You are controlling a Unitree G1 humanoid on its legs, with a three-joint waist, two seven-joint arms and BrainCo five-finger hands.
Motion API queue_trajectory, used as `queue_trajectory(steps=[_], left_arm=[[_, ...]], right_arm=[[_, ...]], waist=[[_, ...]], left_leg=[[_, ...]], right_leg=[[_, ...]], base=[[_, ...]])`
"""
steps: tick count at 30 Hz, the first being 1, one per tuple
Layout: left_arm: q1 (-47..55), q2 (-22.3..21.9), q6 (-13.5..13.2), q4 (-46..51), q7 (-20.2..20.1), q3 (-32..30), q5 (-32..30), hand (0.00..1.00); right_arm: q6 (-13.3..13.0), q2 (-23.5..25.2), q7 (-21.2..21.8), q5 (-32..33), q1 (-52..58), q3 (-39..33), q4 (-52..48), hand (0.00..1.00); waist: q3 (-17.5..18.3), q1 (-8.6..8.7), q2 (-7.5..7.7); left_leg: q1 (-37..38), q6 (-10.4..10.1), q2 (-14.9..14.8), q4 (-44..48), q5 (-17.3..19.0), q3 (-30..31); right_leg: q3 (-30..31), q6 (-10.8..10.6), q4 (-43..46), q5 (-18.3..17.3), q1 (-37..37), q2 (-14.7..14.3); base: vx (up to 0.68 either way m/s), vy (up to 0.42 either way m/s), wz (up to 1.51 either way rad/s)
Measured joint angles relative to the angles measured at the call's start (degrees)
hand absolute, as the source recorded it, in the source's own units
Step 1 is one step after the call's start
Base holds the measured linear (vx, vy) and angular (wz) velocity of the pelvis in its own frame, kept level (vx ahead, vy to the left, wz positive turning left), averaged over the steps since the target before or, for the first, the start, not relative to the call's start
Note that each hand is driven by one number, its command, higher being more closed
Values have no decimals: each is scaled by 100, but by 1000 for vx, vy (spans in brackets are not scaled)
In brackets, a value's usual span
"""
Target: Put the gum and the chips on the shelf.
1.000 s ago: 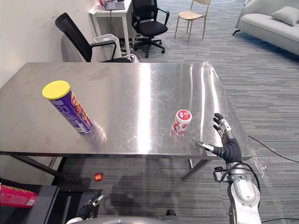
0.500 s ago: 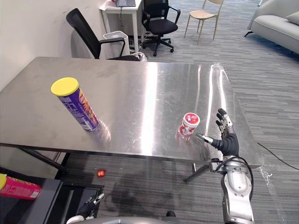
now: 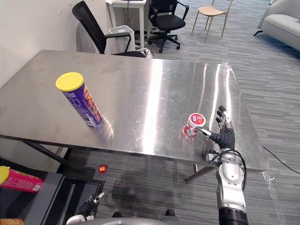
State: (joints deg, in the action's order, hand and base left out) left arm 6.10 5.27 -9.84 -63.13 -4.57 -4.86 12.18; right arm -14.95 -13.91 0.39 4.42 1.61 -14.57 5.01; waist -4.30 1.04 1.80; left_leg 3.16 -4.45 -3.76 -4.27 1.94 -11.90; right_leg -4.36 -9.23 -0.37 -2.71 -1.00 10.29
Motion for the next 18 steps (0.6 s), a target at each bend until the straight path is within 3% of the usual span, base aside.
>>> queue_trajectory(steps=[9, 10, 18], left_arm=[[-32, 0, -1, 44, 45, 1, 0, 0], [-38, -1, -1, 44, 47, 1, 0, 0], [-68, -1, 0, 44, 98, 1, -1, 0]], right_arm=[[54, 110, 9, -4, -179, 429, 269, 0], [53, 122, 5, -3, -186, 442, 268, 100], [51, 160, 47, -12, -254, 745, 266, 100]], waist=[[-103, -34, 3], [-114, -40, 1], [-142, -82, 17]], left_leg=[[1, 2, 6, -43, -11, 26], [3, 3, 6, -53, -16, 28], [3, 4, 5, -65, -19, 45]], right_leg=[[-38, 1, -40, 1, -24, 0], [-42, 1, -40, 1, -24, 0], [-69, 1, -41, 1, -30, -2]], base=[[0, 0, 0], [1, -18, 3], [0, 0, 0]])
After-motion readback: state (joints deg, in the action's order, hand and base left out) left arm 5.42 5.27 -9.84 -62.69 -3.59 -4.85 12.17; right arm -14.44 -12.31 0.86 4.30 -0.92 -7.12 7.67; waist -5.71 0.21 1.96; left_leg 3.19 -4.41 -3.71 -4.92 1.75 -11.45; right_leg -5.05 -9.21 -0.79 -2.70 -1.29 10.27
